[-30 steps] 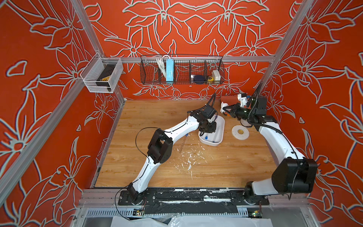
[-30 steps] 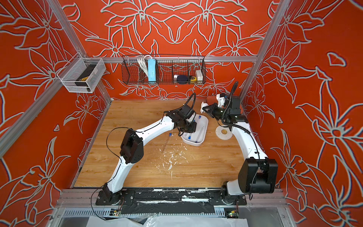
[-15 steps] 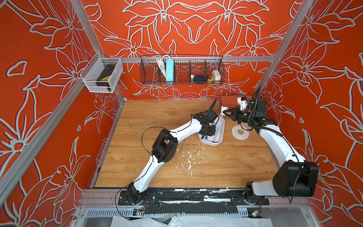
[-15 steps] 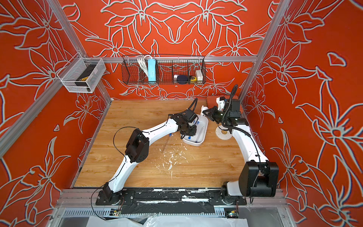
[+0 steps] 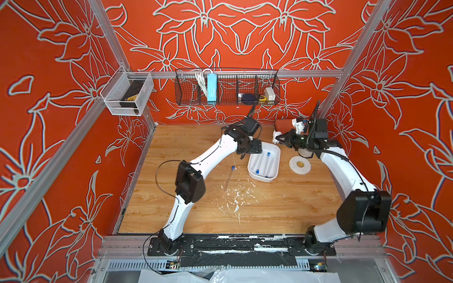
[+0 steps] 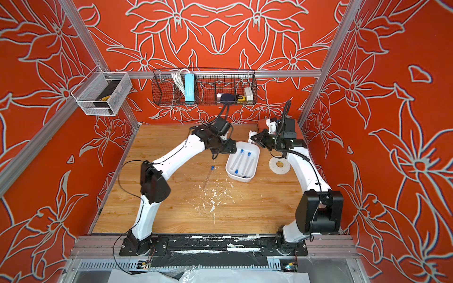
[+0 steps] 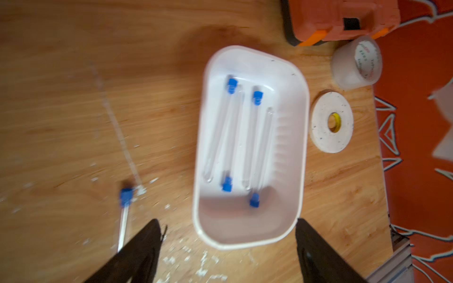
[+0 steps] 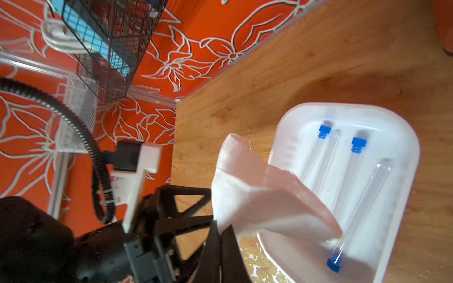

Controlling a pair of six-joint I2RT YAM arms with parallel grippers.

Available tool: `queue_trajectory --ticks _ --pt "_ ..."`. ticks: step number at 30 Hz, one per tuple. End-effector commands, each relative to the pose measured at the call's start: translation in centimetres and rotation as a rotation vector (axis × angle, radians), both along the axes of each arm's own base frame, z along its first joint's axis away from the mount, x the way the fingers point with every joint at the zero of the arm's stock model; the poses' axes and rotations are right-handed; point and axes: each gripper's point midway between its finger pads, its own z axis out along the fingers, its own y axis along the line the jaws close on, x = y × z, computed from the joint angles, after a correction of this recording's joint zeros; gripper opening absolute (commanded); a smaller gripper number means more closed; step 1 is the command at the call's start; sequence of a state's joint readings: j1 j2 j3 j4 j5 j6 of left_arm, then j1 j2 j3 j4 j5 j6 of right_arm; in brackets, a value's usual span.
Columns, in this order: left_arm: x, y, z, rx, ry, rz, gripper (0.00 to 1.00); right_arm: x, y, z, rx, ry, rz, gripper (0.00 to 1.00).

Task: Wipe the exteriors of test tubes
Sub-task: Place the test tube in the storage box, then pick up the test tube at the center of the board.

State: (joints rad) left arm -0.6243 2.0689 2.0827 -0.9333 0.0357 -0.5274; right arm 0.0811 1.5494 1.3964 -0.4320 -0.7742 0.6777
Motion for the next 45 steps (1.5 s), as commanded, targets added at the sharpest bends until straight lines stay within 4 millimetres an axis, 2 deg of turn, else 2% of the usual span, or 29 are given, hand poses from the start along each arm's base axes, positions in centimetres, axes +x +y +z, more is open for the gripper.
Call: queue_trajectory --ticks 1,3,6,9,12,17,26,32,38,45 --pt "-2.5 6.0 -0.8 0.136 0.034 0.001 0.81 -0.3 2.3 -0.1 -0.091 0.011 0.092 0.00" --pt "-4.2 7.9 -2.1 0.181 0.046 -0.022 0.80 -0.4 3.7 -0.3 -0.129 0.019 0.133 0.00" --pt "-7.0 9.3 -4.7 0.201 0.080 -0.063 0.79 -1.1 5.8 -1.2 -0.179 0.038 0.199 0.00" --pt "-9.0 9.6 -6.8 0.169 0.101 -0.086 0.79 -2.2 7.3 -2.2 -0.212 0.059 0.243 0.00" --pt "-10.2 9.9 -8.5 0.154 0.109 -0.097 0.79 -3.2 8.0 -3.2 -0.224 0.081 0.264 0.00" --pt "-11.3 10.4 -10.7 0.168 0.111 -0.107 0.77 -4.8 8.3 -4.2 -0.243 0.101 0.280 0.00" --pt "-11.9 8.9 -13.7 0.239 0.074 -0.144 0.73 -7.0 8.3 -5.0 -0.266 0.121 0.282 0.00" --pt "-11.9 9.4 -15.6 0.266 0.087 -0.115 0.65 -8.2 8.2 -5.0 -0.275 0.120 0.274 0.00" --pt "-12.9 9.7 -17.4 0.276 0.115 -0.130 0.58 -9.0 7.9 -5.1 -0.282 0.122 0.265 0.00" --pt "-15.6 9.9 -19.9 0.311 0.170 -0.181 0.44 -9.6 7.9 -5.4 -0.288 0.126 0.262 0.00"
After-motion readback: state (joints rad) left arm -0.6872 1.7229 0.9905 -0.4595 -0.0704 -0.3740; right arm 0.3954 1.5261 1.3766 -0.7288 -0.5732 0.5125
